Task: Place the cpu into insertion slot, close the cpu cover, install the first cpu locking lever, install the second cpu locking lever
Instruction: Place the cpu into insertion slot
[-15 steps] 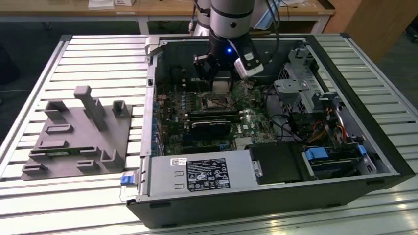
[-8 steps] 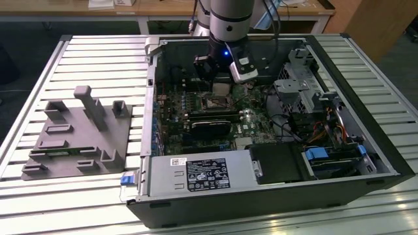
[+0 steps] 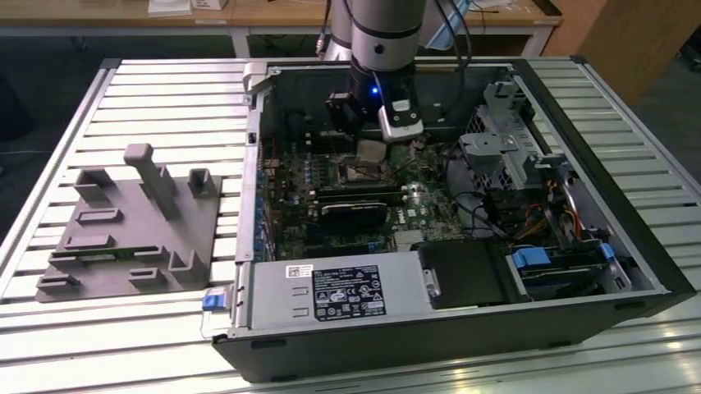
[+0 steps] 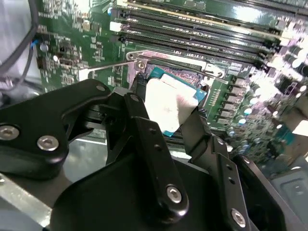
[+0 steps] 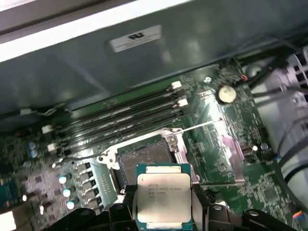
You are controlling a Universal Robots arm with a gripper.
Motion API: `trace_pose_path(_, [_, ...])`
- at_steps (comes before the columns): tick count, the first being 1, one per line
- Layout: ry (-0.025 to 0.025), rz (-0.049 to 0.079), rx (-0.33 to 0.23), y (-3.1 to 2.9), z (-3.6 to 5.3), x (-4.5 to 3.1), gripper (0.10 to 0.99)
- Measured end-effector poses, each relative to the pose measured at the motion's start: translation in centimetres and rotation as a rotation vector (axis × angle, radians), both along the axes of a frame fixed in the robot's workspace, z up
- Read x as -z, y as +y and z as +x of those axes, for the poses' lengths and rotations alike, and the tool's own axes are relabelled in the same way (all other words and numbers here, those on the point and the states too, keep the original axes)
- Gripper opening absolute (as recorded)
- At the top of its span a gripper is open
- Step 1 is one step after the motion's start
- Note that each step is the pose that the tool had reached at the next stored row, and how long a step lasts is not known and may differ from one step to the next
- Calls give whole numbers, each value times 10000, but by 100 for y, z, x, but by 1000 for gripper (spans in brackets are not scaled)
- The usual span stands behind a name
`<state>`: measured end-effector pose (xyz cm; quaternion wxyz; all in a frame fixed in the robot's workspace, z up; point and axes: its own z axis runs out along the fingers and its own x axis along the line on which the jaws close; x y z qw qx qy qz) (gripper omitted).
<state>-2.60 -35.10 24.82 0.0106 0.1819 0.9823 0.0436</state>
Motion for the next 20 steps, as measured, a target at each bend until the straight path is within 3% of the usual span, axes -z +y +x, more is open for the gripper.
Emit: trace_pose_path(20, [0, 0, 3636, 0, 0, 26, 537])
